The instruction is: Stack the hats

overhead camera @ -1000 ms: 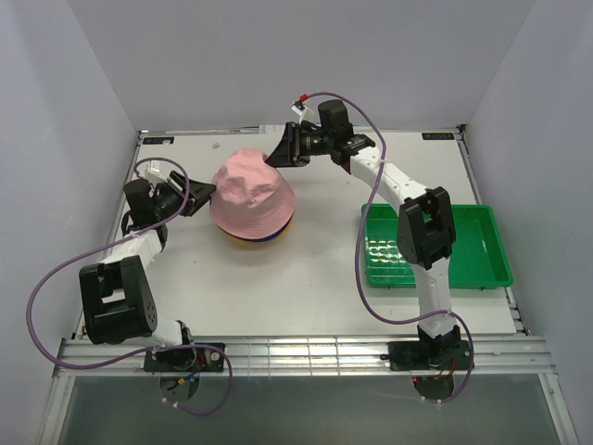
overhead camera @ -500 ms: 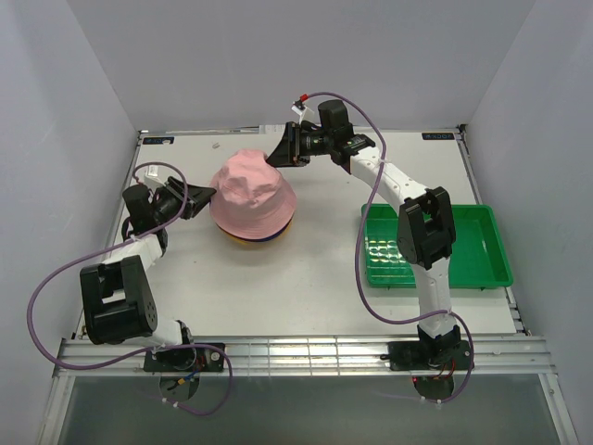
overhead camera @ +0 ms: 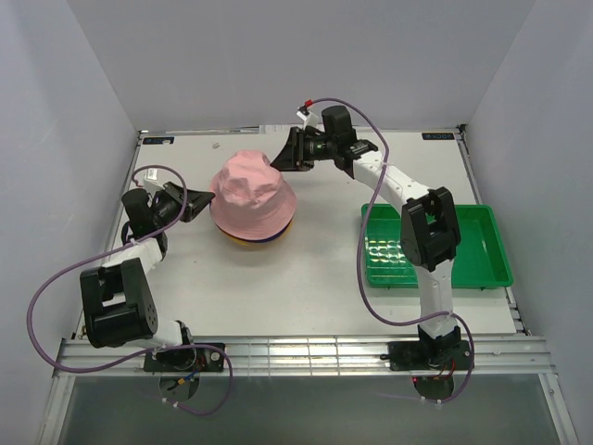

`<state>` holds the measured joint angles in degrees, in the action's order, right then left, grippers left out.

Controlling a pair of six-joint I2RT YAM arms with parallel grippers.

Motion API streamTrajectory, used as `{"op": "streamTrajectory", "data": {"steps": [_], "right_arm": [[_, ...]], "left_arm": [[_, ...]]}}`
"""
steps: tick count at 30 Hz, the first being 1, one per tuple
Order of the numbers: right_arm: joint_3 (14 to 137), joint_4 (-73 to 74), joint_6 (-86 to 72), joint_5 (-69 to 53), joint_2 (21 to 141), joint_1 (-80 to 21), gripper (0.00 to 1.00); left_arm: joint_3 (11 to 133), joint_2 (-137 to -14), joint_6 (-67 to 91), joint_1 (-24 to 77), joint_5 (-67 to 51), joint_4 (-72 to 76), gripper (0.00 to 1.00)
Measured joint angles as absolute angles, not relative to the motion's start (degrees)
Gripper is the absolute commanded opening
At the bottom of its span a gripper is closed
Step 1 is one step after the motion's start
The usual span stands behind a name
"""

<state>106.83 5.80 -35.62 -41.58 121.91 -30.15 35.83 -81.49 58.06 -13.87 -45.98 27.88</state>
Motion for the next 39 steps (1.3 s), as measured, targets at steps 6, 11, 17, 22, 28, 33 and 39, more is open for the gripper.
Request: {"op": "streamTrajectory", "data": {"steps": [6, 11, 17, 22, 28, 33, 39], "right_arm": [[99.3, 5.9, -37.0, -39.6, 117.0, -27.6, 0.49], [91.0, 5.9, -38.0, -38.5, 111.5, -24.2, 0.5], [76.9, 1.8, -40.6, -38.1, 104.1, -23.2, 0.53], [70.0, -3.7, -44.8, -39.4, 102.5, -23.8, 0.57], [67.4, -10.5, -50.7, -40.5, 102.5, -24.2, 0.6], [67.4, -16.4, -54.8, -40.8, 102.7, -24.7, 0.61], [67.4, -19.4, -57.7, -40.7, 105.2, -26.0, 0.61]], "left_arm": [[34.8, -81.0, 58.0, -14.5, -46.6, 28.6, 0.0], [33.8, -80.8, 57.9, -14.6, -46.9, 28.8, 0.0], [32.9, -80.6, 57.9, -14.7, -47.0, 28.8, 0.0], [32.8, -80.1, 57.6, -14.7, -47.0, 28.8, 0.0], [32.6, -79.8, 57.5, -14.9, -47.0, 28.6, 0.0], [32.6, -79.7, 57.4, -14.9, -47.0, 28.5, 0.0], [32.6, -79.7, 57.4, -14.9, -47.0, 28.4, 0.0]]}}
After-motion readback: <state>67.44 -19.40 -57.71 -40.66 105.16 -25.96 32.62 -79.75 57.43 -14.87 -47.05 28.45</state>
